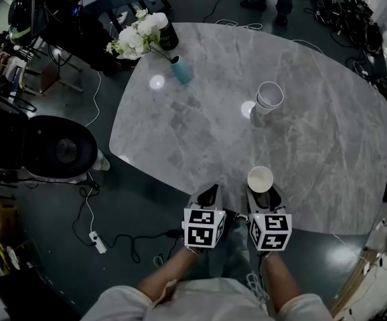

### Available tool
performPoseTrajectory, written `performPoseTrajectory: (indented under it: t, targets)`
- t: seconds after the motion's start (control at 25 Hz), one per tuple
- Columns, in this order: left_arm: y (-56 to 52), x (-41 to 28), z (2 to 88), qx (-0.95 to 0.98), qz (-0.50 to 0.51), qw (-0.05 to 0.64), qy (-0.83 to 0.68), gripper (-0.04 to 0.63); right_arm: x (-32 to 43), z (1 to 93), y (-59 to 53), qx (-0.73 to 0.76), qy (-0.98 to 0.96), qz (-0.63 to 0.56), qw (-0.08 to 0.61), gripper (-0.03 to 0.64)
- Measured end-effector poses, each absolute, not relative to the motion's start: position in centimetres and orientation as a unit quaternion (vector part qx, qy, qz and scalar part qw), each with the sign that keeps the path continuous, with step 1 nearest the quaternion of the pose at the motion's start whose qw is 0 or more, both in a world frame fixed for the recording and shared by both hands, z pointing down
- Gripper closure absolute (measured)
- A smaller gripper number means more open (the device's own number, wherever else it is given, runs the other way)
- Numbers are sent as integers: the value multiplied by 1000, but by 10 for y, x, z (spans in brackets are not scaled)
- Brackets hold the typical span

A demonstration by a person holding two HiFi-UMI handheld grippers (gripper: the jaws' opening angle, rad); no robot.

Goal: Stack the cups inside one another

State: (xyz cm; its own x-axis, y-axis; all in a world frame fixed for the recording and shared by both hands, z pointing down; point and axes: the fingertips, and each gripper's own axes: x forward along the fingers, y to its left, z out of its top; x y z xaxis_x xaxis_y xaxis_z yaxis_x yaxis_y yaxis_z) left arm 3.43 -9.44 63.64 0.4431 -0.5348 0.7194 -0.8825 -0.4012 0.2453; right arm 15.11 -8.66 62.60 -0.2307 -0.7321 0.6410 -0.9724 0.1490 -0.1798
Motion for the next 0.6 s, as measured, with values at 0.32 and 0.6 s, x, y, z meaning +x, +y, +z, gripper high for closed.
performPoseTrajectory:
  t: [0.32, 0.6]
  targets:
    - [-99, 34, 637, 788, 279, 314, -450, 600, 155, 625, -91, 592, -726, 285, 204, 408]
    - [-110, 40, 629, 792, 270, 312, -449, 600, 160, 614, -97, 597, -724, 284, 197, 408]
